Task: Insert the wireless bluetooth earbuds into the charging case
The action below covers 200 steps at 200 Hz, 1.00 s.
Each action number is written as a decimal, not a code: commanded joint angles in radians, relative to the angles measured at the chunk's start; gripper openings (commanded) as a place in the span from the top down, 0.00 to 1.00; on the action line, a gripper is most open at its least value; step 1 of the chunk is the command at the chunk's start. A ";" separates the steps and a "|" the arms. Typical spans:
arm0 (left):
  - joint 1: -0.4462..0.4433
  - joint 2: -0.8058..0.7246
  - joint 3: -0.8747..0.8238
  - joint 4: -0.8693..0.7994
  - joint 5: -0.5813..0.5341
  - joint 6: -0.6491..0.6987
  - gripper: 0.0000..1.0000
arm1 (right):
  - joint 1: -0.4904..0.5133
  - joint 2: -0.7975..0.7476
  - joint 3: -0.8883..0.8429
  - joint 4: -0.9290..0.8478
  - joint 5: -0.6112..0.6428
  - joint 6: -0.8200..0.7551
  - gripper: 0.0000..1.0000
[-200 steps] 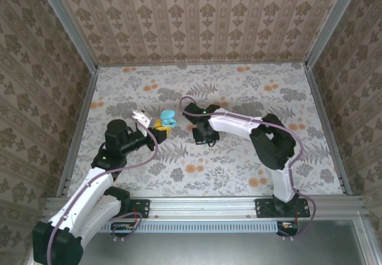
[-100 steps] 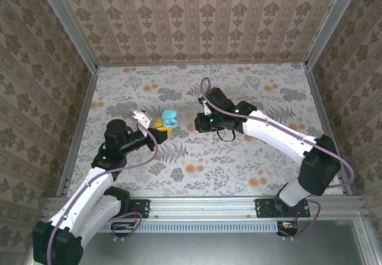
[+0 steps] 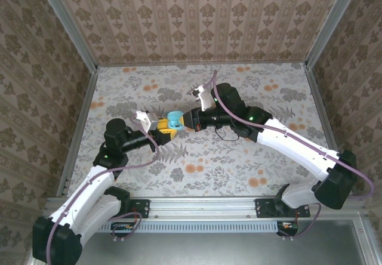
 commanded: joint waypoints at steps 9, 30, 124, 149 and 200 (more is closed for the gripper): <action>-0.010 -0.002 0.020 0.061 0.062 -0.007 0.76 | 0.007 -0.010 -0.015 0.051 -0.042 -0.012 0.90; -0.014 -0.007 0.020 0.065 0.075 -0.008 0.76 | 0.007 0.001 -0.012 0.055 -0.040 -0.013 0.90; -0.024 -0.024 0.020 0.101 0.089 -0.023 0.76 | 0.008 -0.002 -0.031 0.046 -0.043 -0.015 0.90; -0.028 -0.024 0.018 0.104 0.082 -0.023 0.76 | 0.008 -0.008 -0.036 0.051 -0.044 -0.004 0.89; -0.033 -0.022 0.021 0.109 0.074 -0.022 0.76 | 0.011 -0.011 -0.064 0.072 -0.049 0.021 0.89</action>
